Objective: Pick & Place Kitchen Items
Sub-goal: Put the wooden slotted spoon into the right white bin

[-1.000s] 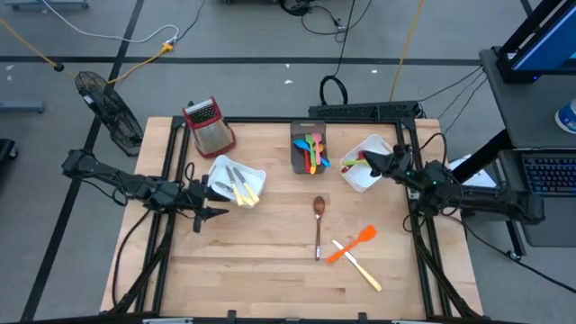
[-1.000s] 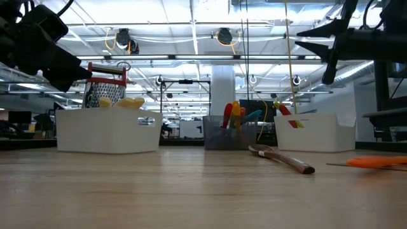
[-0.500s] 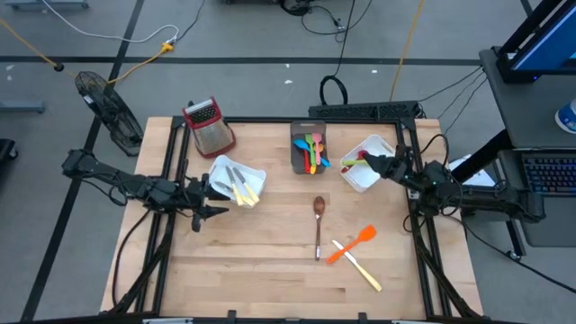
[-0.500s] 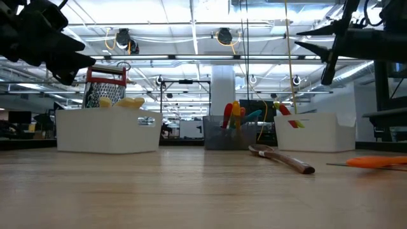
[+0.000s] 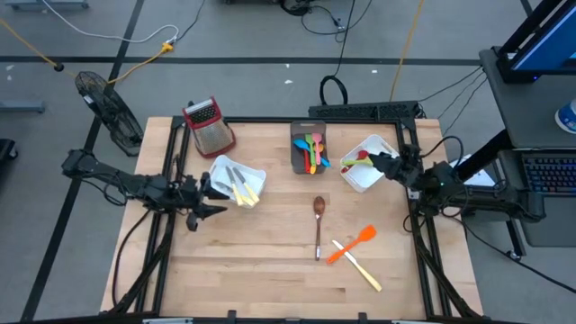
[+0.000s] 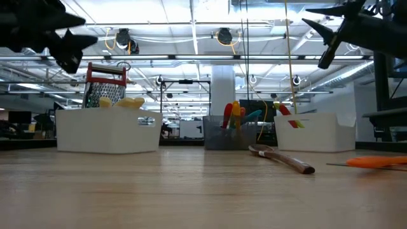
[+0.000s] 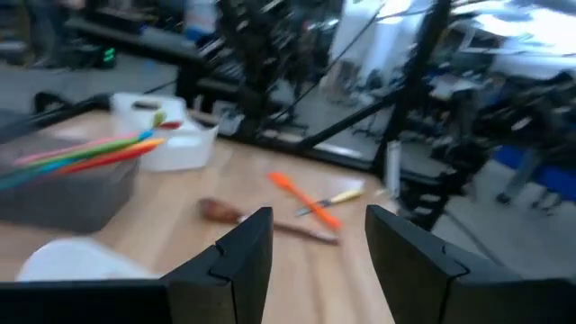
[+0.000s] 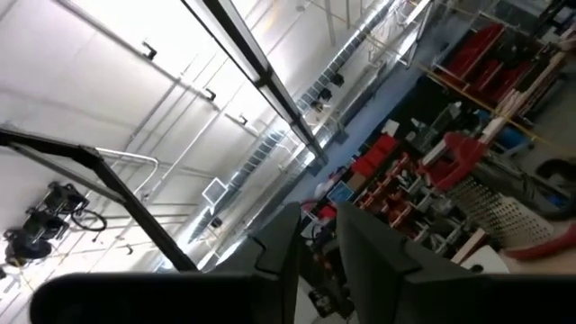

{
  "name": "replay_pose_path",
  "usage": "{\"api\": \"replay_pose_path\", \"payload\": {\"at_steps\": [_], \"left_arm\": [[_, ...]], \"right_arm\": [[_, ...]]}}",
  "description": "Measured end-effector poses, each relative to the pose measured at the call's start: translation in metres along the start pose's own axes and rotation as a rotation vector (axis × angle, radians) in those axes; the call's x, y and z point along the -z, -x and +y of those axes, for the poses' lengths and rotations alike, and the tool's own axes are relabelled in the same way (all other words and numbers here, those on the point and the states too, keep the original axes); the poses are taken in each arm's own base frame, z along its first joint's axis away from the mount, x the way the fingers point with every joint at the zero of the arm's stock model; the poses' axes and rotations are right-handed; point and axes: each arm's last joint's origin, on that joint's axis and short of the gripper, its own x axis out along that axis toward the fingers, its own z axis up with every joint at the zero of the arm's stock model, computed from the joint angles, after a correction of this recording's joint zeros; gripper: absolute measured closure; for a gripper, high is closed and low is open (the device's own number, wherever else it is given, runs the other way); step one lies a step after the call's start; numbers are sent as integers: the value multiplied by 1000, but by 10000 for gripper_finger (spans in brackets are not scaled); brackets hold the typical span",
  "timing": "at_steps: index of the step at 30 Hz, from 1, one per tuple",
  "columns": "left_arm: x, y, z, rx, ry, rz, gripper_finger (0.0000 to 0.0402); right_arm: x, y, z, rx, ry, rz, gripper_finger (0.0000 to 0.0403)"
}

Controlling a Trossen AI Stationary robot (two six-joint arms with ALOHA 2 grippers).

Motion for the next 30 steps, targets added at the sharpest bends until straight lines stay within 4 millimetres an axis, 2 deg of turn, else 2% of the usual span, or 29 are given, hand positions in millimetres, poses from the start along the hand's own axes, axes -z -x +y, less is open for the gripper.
{"api": "replay_pose_path", "payload": {"at_steps": [7, 12, 17, 21, 26, 30], "left_arm": [[-4, 1, -6, 174, -39, -17, 220], [-6, 1, -6, 169, -42, -36, 220], [-8, 1, -7, 175, -48, -61, 220], [-9, 1, -7, 175, -47, -63, 220], [-9, 1, -7, 175, -54, -63, 220], [-8, 1, -7, 174, -65, -58, 220]], "right_arm": [[4, -3, -5, 32, -105, 42, 332], [3, -15, 5, -9, -7, 80, 332], [1, -37, 25, -54, 123, 137, 332], [6, -58, 39, -13, 174, 298, 332], [21, -77, 50, 133, 227, 580, 332], [36, -90, 56, 215, 209, 734, 332]]}}
